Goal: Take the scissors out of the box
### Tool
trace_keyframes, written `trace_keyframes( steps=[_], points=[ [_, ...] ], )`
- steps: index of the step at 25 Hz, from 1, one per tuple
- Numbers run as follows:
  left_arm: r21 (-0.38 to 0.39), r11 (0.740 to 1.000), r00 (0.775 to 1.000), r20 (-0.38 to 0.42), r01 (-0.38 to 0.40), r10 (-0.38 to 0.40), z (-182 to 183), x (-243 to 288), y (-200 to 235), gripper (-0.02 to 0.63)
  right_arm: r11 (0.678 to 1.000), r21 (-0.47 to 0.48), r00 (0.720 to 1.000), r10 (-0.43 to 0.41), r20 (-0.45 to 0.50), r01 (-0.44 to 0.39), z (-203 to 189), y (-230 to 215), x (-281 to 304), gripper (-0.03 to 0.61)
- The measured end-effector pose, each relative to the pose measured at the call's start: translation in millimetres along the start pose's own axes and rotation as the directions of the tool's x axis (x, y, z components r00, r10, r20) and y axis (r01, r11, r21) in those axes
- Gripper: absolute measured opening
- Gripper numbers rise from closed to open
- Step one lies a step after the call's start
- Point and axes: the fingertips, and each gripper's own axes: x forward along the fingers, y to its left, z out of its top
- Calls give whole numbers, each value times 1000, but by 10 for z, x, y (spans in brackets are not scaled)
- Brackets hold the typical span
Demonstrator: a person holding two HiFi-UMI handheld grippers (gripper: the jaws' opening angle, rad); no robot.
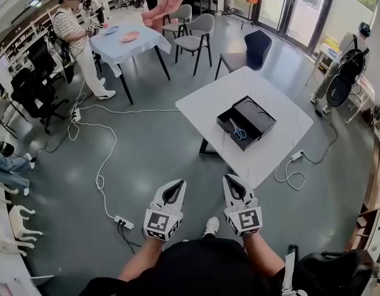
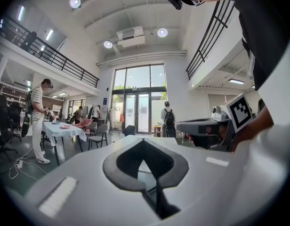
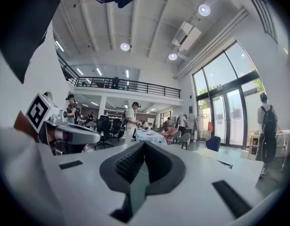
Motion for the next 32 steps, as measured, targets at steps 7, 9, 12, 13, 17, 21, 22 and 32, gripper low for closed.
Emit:
trace_keyframes(
  steps=[7,9,12,13,17,21,22,32],
  points=[
    [8,1000,1000,-16,-13,13,29,457,38,9,1000,7,1000,23,1,-23,-15,-399,248,8],
    [10,1000,1000,-23,-15,15,16,570,23,9,1000,8,1000,24,-5,-24,-71,-524,291,8],
    [10,1000,999,-44,-19,20,-59,685,-5,9,1000,10,1000,12,-10,-12,-171,-690,310,8],
    [8,1000,998,-50,-23,24,-84,715,-10,9,1000,11,1000,8,-10,-8,-198,-741,310,8],
    [2,999,997,-62,-43,43,-121,821,3,9,1000,23,1000,10,-16,-10,-270,-882,361,8],
    [7,999,997,-66,-43,44,-130,928,60,9,999,33,1000,13,-23,-12,-308,-946,418,8],
    [5,999,997,-66,-45,45,-124,953,86,9,999,36,999,14,-29,-13,-327,-961,443,8],
    [16,1000,997,-72,15,-14,-136,1388,573,9,1000,-10,997,-28,-71,28,-365,-1127,1070,8]
  ],
)
